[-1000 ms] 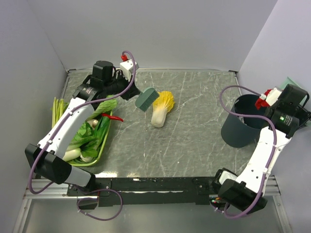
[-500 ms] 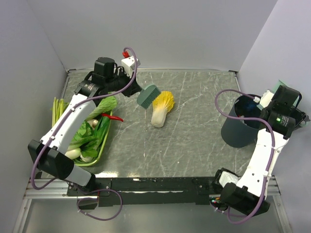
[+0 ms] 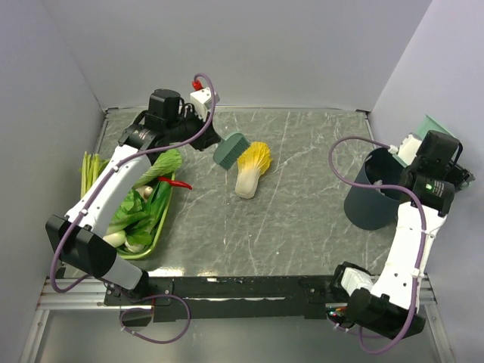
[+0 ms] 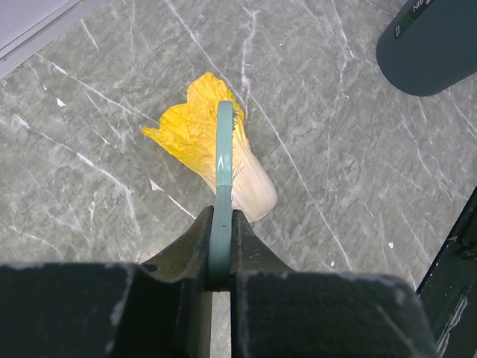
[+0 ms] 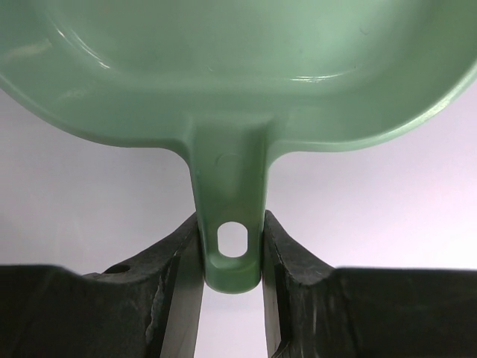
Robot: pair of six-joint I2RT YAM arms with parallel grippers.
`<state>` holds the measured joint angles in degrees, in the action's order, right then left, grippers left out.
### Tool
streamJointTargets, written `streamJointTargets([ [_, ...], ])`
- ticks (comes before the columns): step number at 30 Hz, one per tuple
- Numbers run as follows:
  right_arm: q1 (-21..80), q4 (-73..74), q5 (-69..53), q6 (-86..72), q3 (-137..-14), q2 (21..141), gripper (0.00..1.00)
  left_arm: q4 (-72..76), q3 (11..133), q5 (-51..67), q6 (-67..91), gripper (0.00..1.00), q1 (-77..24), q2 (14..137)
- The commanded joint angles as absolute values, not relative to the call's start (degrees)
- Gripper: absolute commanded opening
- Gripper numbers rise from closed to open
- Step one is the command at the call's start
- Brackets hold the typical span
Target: Sweep away the paper scraps from the table
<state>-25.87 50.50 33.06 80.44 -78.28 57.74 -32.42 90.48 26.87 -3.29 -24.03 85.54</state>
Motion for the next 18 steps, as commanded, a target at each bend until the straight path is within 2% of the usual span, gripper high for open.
streamJointTargets([
  [1,-21.63,45.97,33.84,75.08,-81.36,57.48,0.0,-30.85,91.76,26.46,-2.37,0.01,-24.26,83.32],
  [12,-6.08,68.61,22.69,44.08,-103.32,67.84,0.0,-29.79,92.02,23.47,-2.2,0.01,-24.17,80.69],
  [18,-2.9,78.74,6.52,29.04,-120.38,80.67,0.0,-31.37,92.99,22.06,-4.56,0.01,-24.17,78.58],
])
